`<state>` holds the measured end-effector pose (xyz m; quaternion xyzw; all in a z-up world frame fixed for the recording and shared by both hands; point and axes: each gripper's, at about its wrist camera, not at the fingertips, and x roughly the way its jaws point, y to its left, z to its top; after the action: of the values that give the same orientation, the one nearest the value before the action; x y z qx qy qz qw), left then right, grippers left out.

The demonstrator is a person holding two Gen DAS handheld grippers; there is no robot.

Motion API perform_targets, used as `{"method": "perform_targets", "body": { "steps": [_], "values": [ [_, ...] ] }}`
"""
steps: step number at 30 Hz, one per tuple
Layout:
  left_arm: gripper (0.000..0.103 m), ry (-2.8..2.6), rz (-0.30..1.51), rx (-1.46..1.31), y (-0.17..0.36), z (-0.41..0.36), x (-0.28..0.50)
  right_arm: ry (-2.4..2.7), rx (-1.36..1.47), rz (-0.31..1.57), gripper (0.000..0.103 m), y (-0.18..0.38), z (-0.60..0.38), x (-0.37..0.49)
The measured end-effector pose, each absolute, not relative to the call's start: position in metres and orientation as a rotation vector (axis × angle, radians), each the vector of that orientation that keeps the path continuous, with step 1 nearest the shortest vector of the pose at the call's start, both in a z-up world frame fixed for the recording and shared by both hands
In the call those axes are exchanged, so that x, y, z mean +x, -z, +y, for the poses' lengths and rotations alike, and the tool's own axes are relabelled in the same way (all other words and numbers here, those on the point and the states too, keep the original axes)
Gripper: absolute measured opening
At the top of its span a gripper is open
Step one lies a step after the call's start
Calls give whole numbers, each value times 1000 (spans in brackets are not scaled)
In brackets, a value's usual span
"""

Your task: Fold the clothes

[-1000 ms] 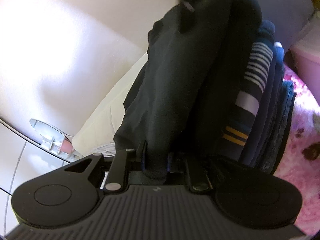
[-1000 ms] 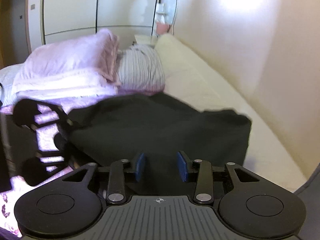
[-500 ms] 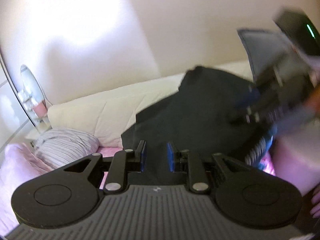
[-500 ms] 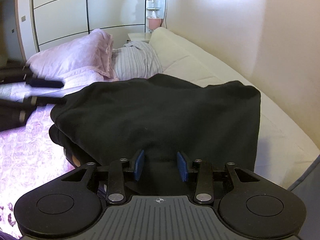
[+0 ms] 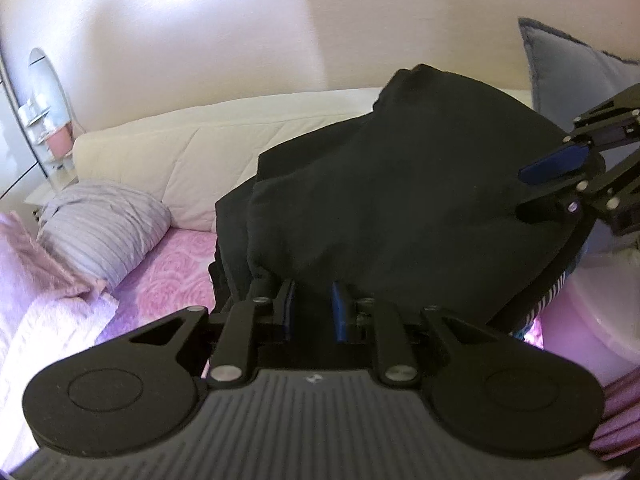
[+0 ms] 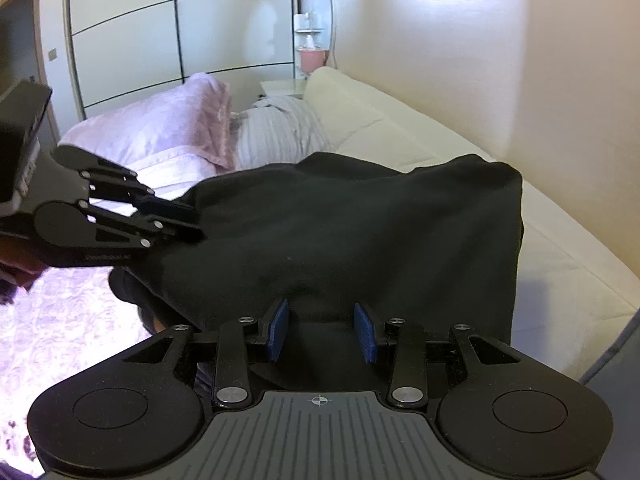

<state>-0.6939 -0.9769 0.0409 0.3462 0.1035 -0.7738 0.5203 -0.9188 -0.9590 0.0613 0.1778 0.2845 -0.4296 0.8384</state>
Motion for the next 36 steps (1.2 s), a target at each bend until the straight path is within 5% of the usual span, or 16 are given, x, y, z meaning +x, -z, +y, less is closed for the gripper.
{"method": "perform_targets", "body": {
  "steps": [36],
  "values": [
    [16,1807,121,773,-61,-945,-707,1024,424,497,39,-83,-955,-948]
  ]
}}
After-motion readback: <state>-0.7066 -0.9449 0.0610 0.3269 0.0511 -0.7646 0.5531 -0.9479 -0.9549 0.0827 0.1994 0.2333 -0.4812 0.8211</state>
